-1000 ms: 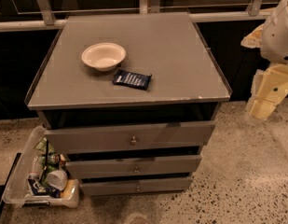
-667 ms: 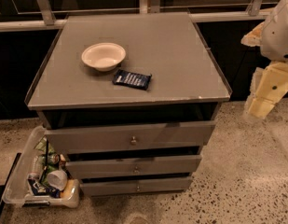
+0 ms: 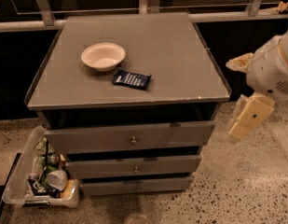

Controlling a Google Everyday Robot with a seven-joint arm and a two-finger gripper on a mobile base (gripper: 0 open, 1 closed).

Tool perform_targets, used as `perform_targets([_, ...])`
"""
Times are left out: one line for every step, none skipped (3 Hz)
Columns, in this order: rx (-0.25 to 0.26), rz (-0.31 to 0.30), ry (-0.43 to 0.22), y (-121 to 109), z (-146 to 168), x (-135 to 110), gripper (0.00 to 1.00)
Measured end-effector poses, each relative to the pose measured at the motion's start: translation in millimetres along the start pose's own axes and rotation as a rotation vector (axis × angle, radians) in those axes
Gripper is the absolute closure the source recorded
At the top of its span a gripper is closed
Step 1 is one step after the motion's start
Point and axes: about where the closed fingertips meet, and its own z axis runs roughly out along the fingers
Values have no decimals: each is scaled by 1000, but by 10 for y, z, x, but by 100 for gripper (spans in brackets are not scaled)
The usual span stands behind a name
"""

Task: Open top drawer

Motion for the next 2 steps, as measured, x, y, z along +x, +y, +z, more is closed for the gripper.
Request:
perform_targets([-3, -9, -150, 166, 387, 128, 0])
perform_targets([20, -52, -184, 169, 357, 95, 0])
